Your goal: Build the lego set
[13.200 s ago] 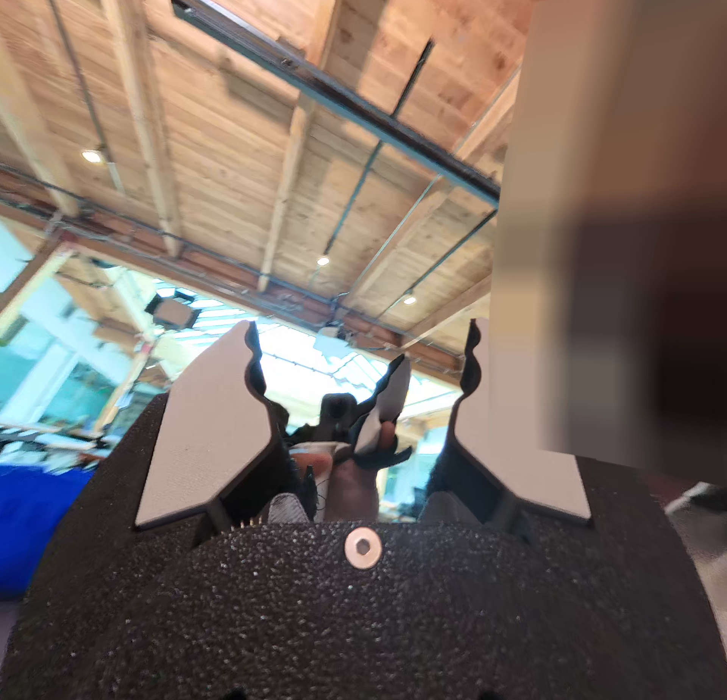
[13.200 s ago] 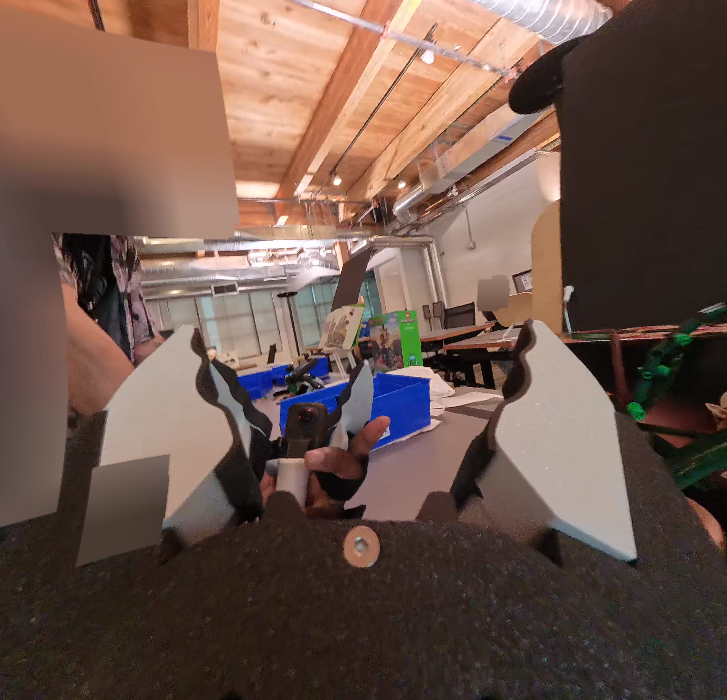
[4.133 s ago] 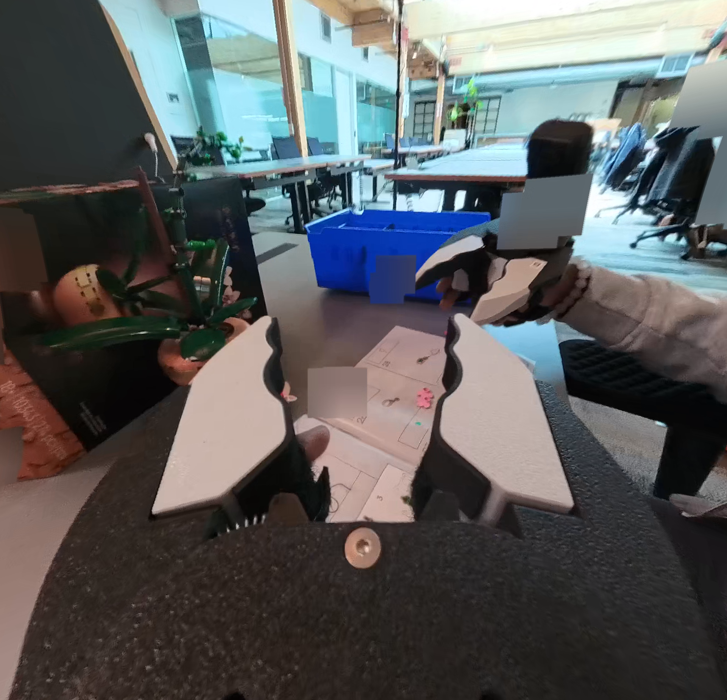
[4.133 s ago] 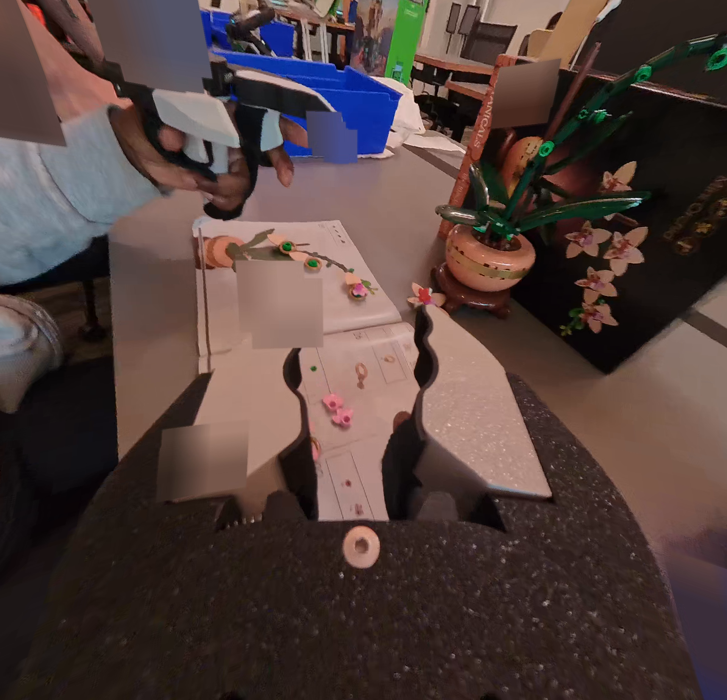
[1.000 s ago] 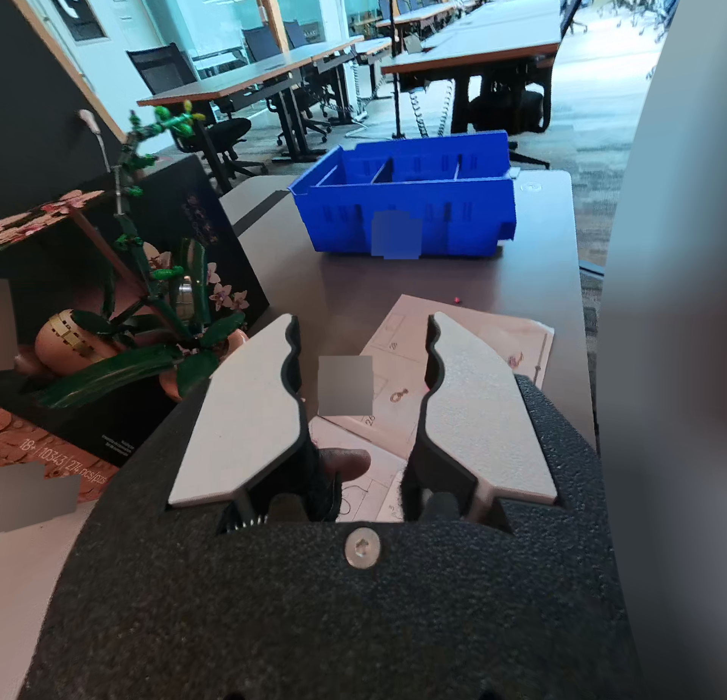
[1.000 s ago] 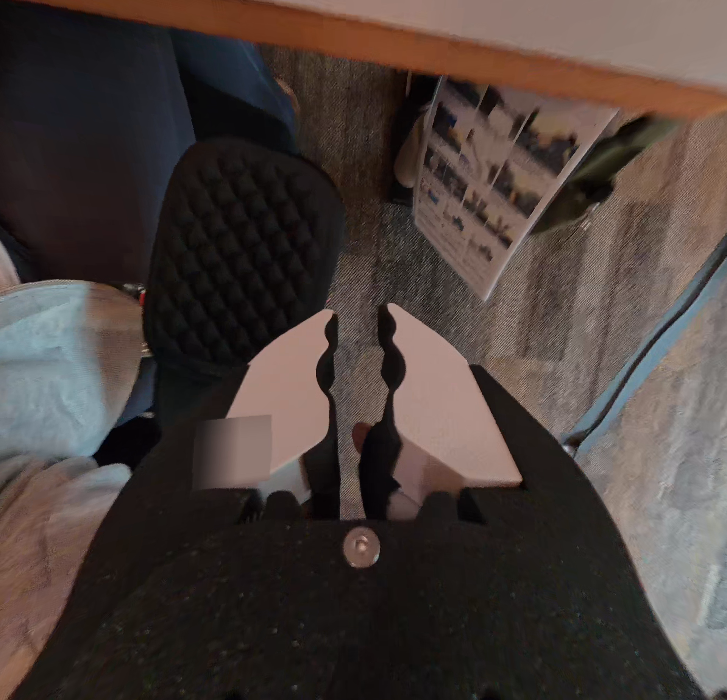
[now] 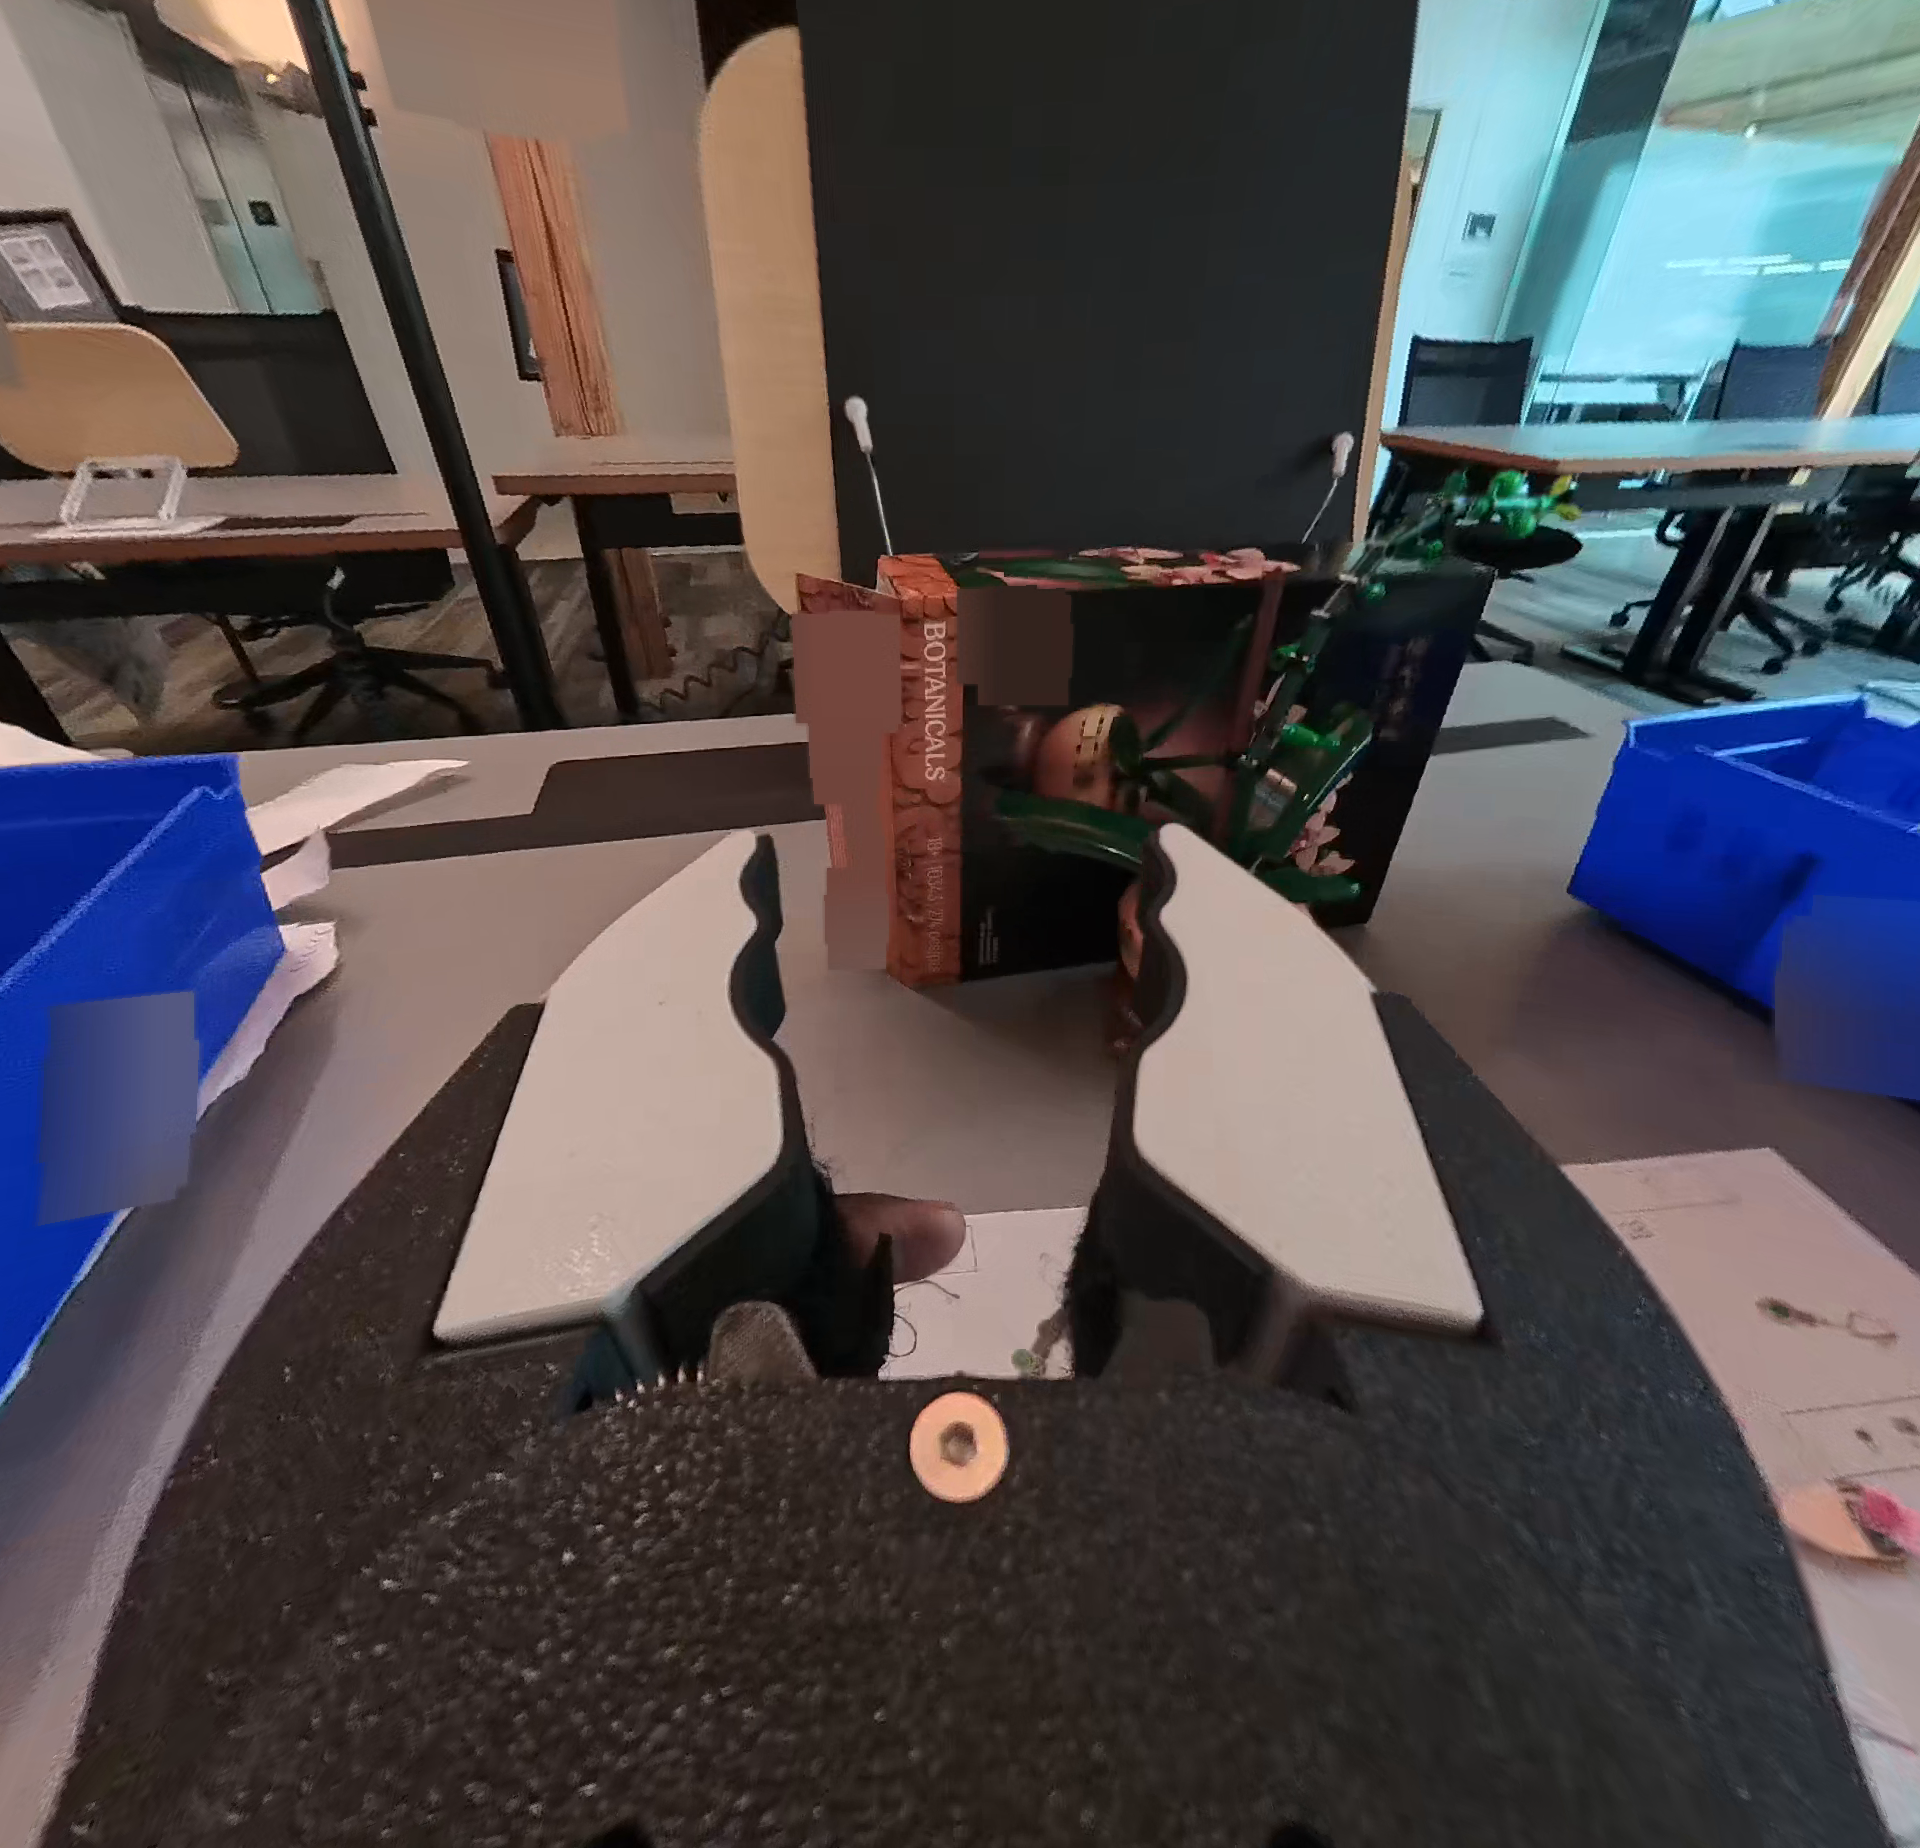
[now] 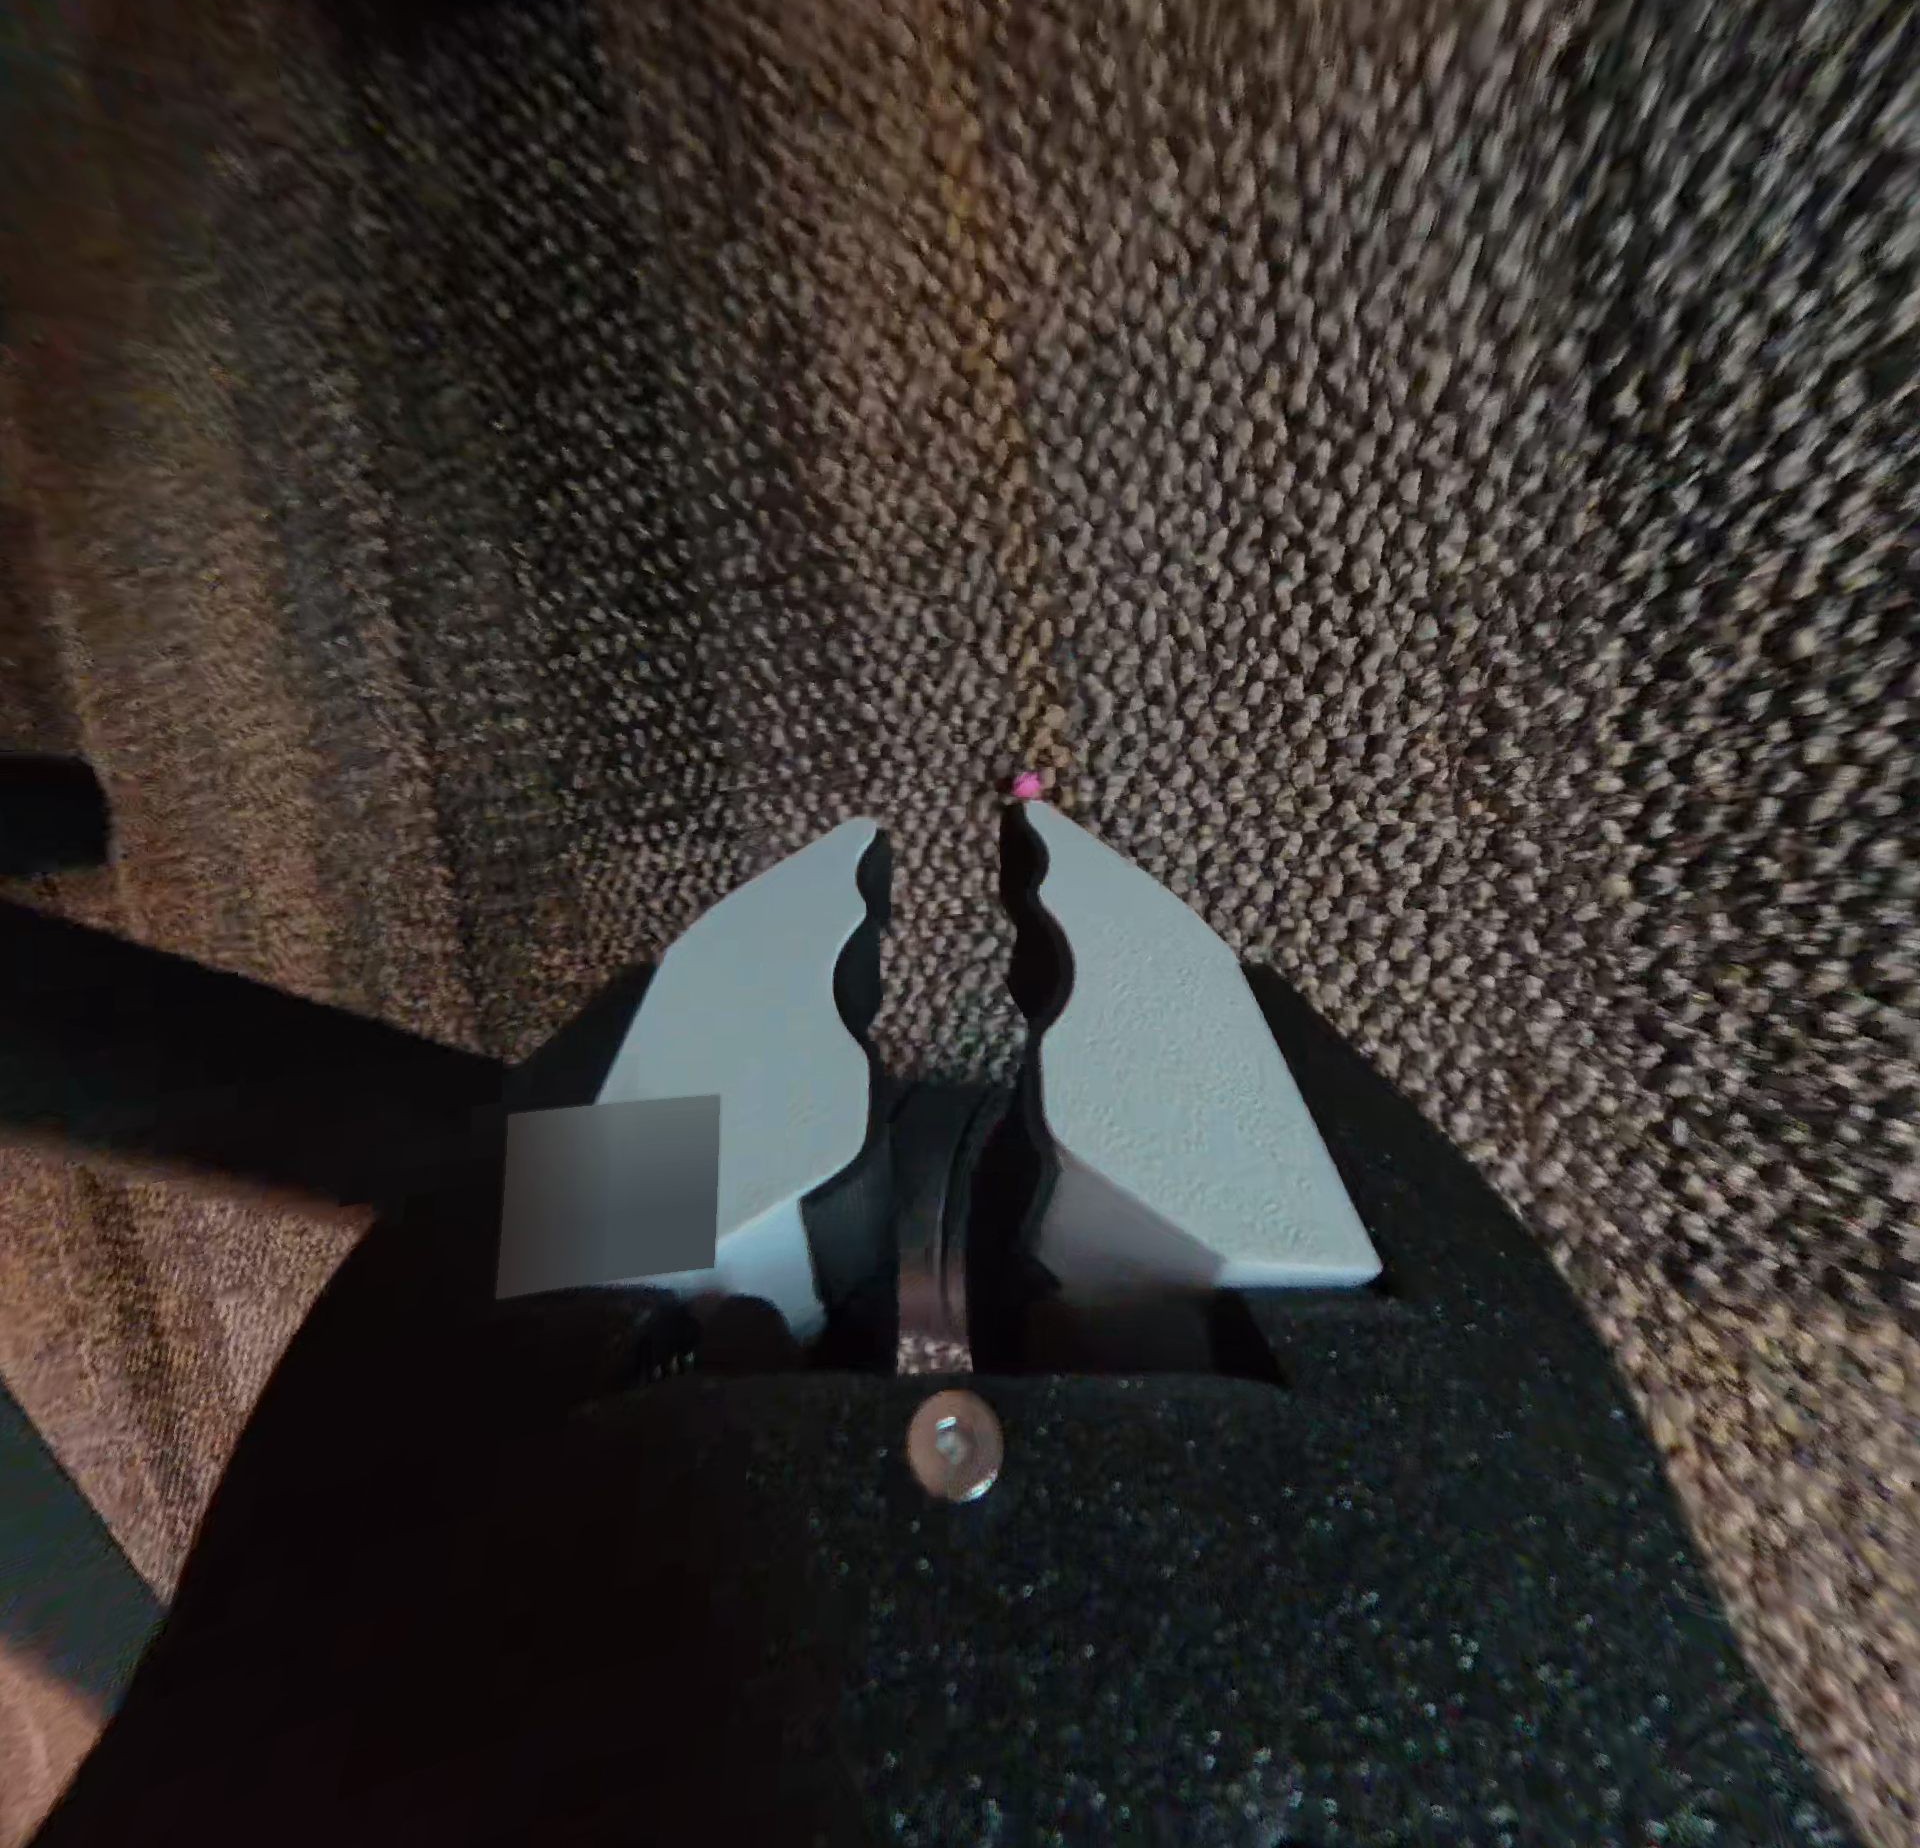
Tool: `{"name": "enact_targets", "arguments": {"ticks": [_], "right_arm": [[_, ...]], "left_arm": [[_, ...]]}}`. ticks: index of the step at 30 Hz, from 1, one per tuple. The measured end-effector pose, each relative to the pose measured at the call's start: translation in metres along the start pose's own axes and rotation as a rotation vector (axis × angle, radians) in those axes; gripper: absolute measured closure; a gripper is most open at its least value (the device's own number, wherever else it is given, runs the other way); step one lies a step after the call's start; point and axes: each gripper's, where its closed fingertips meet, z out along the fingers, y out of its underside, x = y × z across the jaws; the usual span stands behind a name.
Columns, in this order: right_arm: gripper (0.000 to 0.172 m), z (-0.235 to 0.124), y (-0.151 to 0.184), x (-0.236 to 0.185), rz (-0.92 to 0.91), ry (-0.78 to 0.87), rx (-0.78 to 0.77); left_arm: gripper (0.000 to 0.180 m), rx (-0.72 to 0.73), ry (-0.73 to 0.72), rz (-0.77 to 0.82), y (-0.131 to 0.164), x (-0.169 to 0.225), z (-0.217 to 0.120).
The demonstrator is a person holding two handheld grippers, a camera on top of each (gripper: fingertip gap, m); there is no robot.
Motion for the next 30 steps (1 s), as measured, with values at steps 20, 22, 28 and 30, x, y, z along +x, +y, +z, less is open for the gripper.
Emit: {"name": "enact_targets", "arguments": {"ticks": [20,22,28,30], "right_arm": [[0.158,0.062,0.021,0.019,-0.200,0.027,-0.103],[0.164,0.063,0.021,0.022,-0.207,0.054,-0.101],[0.166,0.062,0.022,0.023,-0.248,0.056,-0.104],[0.167,0.062,0.022,0.024,-0.240,0.053,-0.099]], "left_arm": [[0.111,-0.043,-0.102,0.099,-0.019,-0.010,-0.014],[0.111,-0.049,-0.106,0.107,-0.017,-0.011,-0.014],[0.111,-0.036,-0.097,0.114,-0.021,-0.010,-0.014],[0.111,-0.038,-0.095,0.117,-0.022,-0.009,-0.014]]}}
